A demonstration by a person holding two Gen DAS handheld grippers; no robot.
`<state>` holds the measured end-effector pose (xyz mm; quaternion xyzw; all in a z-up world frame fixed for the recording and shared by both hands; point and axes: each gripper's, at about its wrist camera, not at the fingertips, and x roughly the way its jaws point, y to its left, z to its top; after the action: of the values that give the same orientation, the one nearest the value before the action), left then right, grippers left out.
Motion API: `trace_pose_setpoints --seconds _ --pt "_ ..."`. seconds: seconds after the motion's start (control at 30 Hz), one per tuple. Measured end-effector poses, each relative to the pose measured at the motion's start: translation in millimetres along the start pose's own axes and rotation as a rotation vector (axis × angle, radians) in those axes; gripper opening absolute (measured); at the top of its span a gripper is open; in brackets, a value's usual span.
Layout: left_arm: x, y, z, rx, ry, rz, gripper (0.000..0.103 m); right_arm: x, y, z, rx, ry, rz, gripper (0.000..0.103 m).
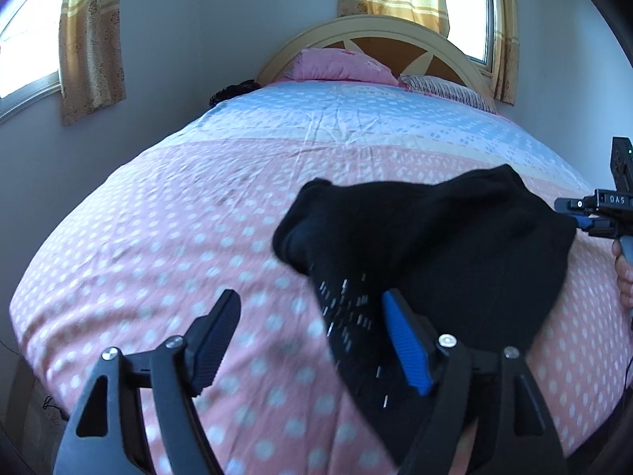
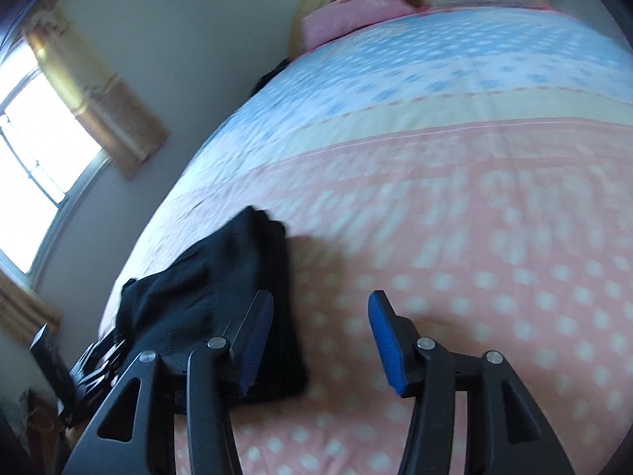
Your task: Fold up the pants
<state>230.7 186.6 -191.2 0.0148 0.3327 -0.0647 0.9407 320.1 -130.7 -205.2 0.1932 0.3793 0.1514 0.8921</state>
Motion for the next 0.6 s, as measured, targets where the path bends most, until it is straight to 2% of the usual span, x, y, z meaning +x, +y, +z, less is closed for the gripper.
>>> trace_pose_setpoints --seconds 0.13,0.27,0.37,0.47,0.6 --pt "-23 4 -5 0.008 0.009 0.011 0.076 -30 12 -13 -0.017 -0.04 -0.046 0.052" --pt "-50 5 1 -0.023 -0.036 -0.003 0.077 -66 49 -35 -0.094 -0.09 -0.056 0.052" --pt "-69 2 11 -0.058 -0.088 -0.019 0.084 -88 81 -47 -0.174 -0.126 -0.06 0.054" --pt "-88 -4 19 -0.073 -0.141 -0.034 0.095 -110 115 -59 -0.27 -0.173 -0.067 0.059" --pt "-103 -13 28 -0.055 -0.183 -0.051 0.098 -134 148 -74 -0.367 -0.231 -0.083 0.063"
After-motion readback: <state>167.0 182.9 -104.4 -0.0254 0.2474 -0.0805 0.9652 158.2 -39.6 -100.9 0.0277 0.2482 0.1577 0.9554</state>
